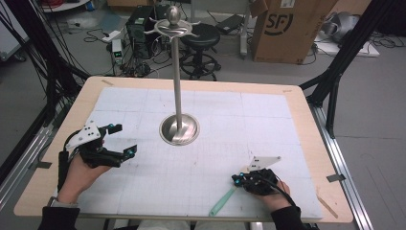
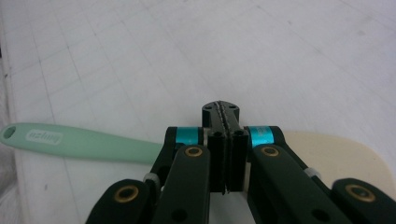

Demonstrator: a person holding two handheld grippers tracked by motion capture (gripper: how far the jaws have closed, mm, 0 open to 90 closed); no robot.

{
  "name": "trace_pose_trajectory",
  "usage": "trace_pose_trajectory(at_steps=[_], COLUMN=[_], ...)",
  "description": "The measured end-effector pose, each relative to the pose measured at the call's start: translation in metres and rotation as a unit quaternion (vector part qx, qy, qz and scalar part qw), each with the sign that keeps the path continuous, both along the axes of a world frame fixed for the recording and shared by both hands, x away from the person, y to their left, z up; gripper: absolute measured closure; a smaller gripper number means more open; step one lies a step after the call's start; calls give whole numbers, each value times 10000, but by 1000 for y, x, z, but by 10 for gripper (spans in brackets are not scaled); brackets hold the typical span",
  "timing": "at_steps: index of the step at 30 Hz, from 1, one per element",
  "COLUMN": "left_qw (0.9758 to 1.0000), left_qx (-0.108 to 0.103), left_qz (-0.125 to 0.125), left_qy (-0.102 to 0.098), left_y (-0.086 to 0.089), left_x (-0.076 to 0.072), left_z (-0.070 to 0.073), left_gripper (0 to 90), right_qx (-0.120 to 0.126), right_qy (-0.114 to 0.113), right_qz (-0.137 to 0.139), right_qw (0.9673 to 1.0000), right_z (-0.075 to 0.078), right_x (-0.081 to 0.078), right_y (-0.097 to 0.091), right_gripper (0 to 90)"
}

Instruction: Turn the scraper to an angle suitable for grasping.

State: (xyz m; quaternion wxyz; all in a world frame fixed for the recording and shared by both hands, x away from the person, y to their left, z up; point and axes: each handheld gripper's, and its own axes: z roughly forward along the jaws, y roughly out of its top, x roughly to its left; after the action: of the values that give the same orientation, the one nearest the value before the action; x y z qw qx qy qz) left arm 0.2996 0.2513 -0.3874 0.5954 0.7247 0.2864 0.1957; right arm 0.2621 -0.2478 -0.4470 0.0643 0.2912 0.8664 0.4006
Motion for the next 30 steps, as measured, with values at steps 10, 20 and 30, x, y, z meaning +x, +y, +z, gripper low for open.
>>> trace_pose_trajectory(at_steps=[10, 20, 30], left_qw=[10000, 10000, 9999], left_qx=[74, -10, 141], left_qz=[5, -9, 11], left_qy=[29, 13, 39], left_y=[-5, -7, -9], left_x=[3, 3, 3], left_z=[-3, 0, -2], left_gripper=[19, 19, 20], right_qx=[20, 68, 50], right_qy=[-279, -216, -155], right_qz=[88, 393, 901], right_qw=[9996, 9990, 9958], right_z=[8, 1, -2], right_x=[-20, -56, -53], right_y=[-2, -6, 21], right_gripper=[900, 900, 900])
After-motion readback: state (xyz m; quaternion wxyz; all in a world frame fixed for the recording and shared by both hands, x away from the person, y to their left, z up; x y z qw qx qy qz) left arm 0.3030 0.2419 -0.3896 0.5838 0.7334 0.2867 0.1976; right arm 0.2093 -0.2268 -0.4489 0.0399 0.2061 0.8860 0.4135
